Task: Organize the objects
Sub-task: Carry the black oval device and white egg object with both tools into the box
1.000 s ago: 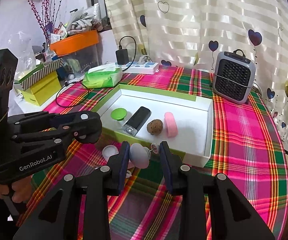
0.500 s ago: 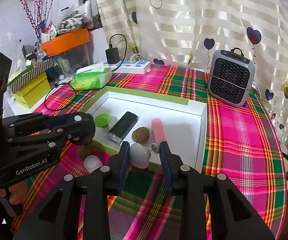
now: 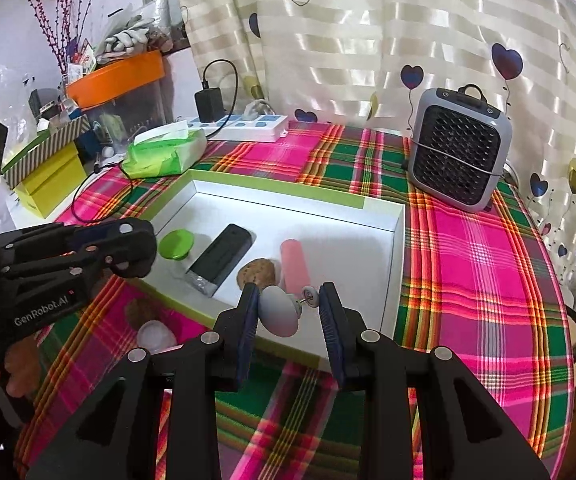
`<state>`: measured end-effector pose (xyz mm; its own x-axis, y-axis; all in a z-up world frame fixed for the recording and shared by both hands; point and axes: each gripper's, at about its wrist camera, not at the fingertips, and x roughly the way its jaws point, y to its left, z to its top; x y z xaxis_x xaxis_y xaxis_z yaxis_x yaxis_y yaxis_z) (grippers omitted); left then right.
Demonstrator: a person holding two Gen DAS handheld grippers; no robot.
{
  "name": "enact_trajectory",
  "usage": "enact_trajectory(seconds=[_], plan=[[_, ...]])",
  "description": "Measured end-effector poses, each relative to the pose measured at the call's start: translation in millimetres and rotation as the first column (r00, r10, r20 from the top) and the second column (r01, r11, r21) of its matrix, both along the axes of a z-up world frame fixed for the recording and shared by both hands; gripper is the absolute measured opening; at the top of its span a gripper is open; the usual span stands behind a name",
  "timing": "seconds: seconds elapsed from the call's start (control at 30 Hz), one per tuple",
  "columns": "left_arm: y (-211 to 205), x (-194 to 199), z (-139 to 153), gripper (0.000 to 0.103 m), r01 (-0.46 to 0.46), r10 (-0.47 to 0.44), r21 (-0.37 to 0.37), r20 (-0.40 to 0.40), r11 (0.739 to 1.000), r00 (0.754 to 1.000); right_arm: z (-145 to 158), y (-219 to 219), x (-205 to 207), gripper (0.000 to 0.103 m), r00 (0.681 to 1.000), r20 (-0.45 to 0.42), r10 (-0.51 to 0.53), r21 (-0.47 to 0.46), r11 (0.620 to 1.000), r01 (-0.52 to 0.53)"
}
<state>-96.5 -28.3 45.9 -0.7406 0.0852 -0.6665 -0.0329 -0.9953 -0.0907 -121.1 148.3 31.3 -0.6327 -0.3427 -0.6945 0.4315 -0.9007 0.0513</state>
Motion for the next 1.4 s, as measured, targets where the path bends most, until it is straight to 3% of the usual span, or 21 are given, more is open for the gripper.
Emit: enact_trajectory(seconds=[0.3,0.97,1.17,1.4], plan=[[-5.1,-10.2,-9.9,0.024,-0.016,0.017,-0.007,0.037,1.000,0.999,-14.3,0.7,-14.2,0.032,0.999,0.049,0.003,0.014,1.000,-0.003],[-15.2,-19.7,-4.6,0.024,-0.027,0.027,0.006,0.016,1.000,1.000,-31.3,-8.4,-35.0,0.032,0.994,0.104,0.024,0.033,0.999,-0.027],[-19.9,-22.6,-12.1,0.024,-0.067,0.068,-0.030,0.057,0.997,0.996,-32.8,-10.2,-37.1,0.032,0.995,0.102,0.021,0.038,0.999,-0.025],[-15.8,-29.3,-22.0,0.024,-0.049,0.051,-0.022,0.099,0.999,0.994,-34.0,-10.6,-40.1,0.032,0.994,0.104,0.019,0.037,0.999,-0.023]])
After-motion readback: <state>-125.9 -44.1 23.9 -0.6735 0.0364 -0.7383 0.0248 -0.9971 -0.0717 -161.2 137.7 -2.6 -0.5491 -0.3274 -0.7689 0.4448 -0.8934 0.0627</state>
